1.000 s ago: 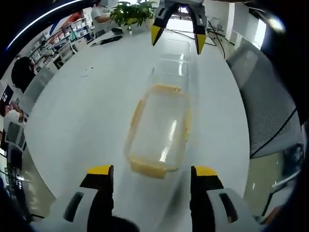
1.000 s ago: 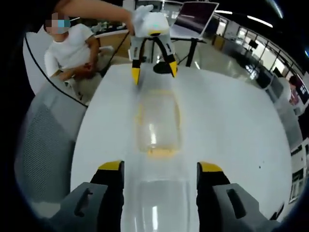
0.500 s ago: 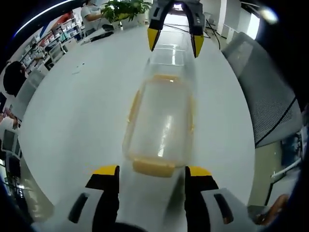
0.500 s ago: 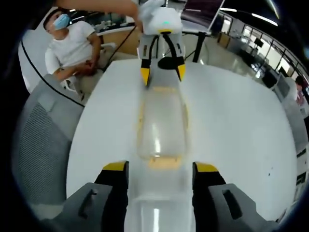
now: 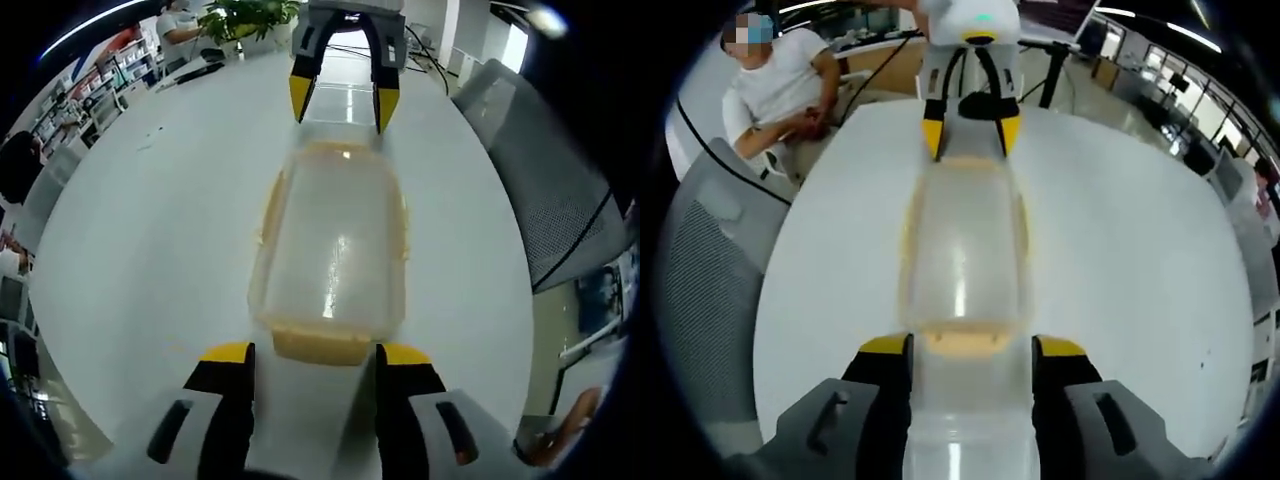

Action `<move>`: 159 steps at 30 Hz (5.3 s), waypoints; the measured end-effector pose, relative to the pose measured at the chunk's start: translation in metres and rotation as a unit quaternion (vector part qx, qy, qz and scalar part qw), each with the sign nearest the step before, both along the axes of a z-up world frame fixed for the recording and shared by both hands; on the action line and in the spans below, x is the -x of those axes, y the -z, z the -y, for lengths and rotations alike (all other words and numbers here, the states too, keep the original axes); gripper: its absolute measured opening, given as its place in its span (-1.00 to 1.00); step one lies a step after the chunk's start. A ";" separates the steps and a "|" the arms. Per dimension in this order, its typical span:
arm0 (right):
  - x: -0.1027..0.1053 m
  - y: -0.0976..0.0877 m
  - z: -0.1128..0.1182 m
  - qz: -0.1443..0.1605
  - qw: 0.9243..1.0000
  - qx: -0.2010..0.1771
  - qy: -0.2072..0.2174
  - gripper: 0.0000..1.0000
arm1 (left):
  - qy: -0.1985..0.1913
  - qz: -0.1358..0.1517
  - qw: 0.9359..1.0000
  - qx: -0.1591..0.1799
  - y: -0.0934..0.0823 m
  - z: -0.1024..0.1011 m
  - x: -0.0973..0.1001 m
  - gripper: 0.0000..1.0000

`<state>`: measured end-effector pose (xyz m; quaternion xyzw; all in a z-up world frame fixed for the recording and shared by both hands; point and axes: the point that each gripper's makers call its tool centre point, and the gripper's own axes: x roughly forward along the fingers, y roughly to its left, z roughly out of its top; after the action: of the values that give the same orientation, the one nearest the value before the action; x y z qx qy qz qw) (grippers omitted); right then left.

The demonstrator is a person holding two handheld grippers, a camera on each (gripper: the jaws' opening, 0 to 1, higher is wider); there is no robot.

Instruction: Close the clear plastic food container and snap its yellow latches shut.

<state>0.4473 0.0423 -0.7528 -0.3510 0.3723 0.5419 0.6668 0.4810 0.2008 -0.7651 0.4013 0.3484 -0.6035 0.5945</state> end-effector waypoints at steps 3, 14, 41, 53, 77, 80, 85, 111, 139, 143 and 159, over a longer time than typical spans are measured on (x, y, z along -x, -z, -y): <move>0.000 0.004 -0.002 0.000 1.000 0.005 -0.004 -0.06 | 0.007 0.001 1.000 -0.002 0.003 -0.001 0.001 -0.15; -0.009 0.017 0.000 0.014 0.999 0.037 -0.017 0.00 | 0.008 -0.004 1.000 0.009 0.008 0.002 -0.001 -0.16; -0.004 0.031 -0.001 -0.036 0.998 0.043 -0.019 -0.10 | 0.051 -0.023 0.998 0.027 0.010 0.007 -0.002 -0.24; -0.005 0.028 0.000 -0.036 0.998 0.047 -0.005 -0.27 | 0.049 -0.022 0.998 0.015 0.011 0.005 -0.003 -0.35; 0.004 0.013 -0.005 -0.033 0.999 0.034 -0.019 -0.31 | 0.031 -0.032 0.999 0.000 -0.007 0.003 0.012 -0.36; 0.006 0.008 -0.003 -0.033 0.999 0.035 -0.017 -0.31 | 0.031 -0.029 0.999 0.002 -0.015 0.005 0.014 -0.36; 0.009 -0.004 -0.002 -0.030 0.999 0.027 -0.017 -0.31 | 0.034 -0.027 0.999 -0.002 -0.024 0.007 0.016 -0.36; 0.027 -0.058 0.035 -0.012 1.000 0.009 -0.019 -0.31 | 0.035 -0.012 0.999 0.006 -0.080 0.039 0.032 -0.36; 0.042 -0.081 0.105 -0.005 1.000 0.022 -0.015 -0.30 | 0.041 -0.001 0.999 0.023 -0.101 0.107 0.044 -0.36; 0.043 -0.083 0.115 -0.003 1.000 0.025 -0.013 -0.30 | 0.042 -0.001 0.999 0.025 -0.101 0.117 0.045 -0.36; 0.046 -0.083 0.153 0.004 0.999 0.035 -0.004 -0.30 | 0.048 0.010 0.998 0.033 -0.104 0.155 0.047 -0.36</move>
<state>0.4008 -0.1103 -0.6700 -0.3774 0.3870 0.5301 0.6533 0.4335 0.0462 -0.6607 0.4043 0.3026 -0.6381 0.5812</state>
